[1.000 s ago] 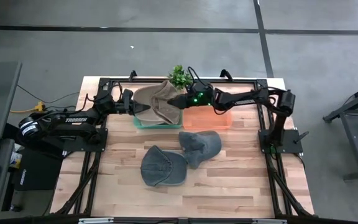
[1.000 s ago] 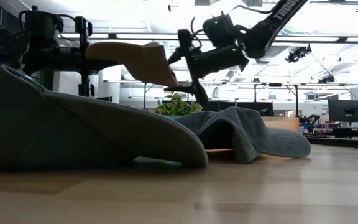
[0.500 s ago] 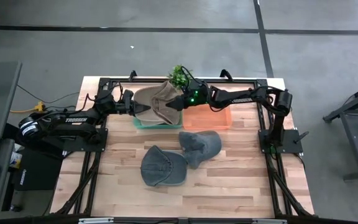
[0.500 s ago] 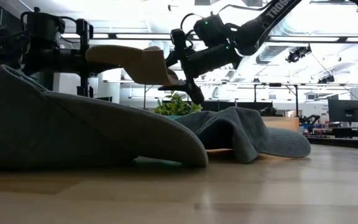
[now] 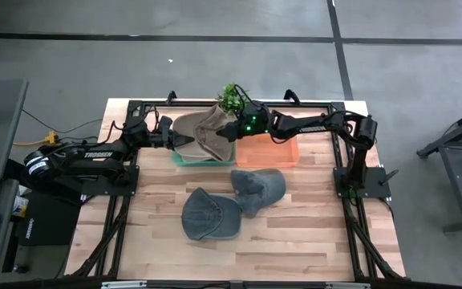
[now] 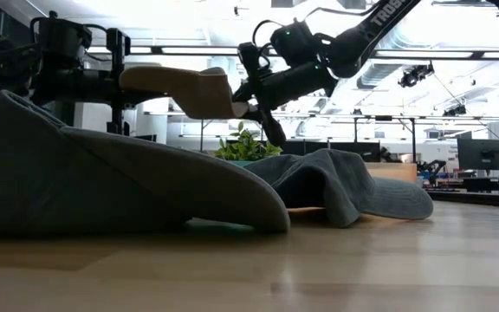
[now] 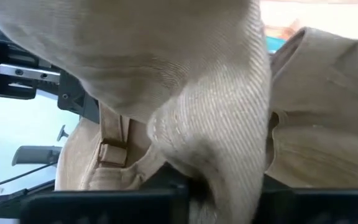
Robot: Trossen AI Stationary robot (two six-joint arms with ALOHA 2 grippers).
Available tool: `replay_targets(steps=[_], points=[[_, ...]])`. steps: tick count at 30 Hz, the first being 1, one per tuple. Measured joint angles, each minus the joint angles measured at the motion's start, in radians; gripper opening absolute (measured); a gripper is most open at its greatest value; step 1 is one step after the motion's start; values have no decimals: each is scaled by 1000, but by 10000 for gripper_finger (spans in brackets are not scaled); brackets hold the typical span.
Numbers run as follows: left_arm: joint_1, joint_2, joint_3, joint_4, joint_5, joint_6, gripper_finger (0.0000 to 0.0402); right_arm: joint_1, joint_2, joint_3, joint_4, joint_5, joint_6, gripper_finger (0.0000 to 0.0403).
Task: Pick & Place hat
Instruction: Put the brown cap into the light green bin
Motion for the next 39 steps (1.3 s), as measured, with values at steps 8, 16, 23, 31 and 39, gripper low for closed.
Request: replay_targets(steps=[8, 16, 23, 31, 39], points=[[0, 0, 0, 0, 0, 27, 1, -2, -1, 0, 16, -7, -4, 4], [0, 0, 0, 2, -2, 29, 3, -2, -1, 0, 16, -7, -2, 2], [0, 0, 1, 15, -4, 29, 75, -2, -1, 0, 15, -7, -1, 1], [0, 0, 1, 8, -3, 27, 169, -2, -1, 0, 15, -4, -1, 1], [0, 0, 1, 8, -4, 29, 189, -1, -1, 0, 15, -3, -1, 0]])
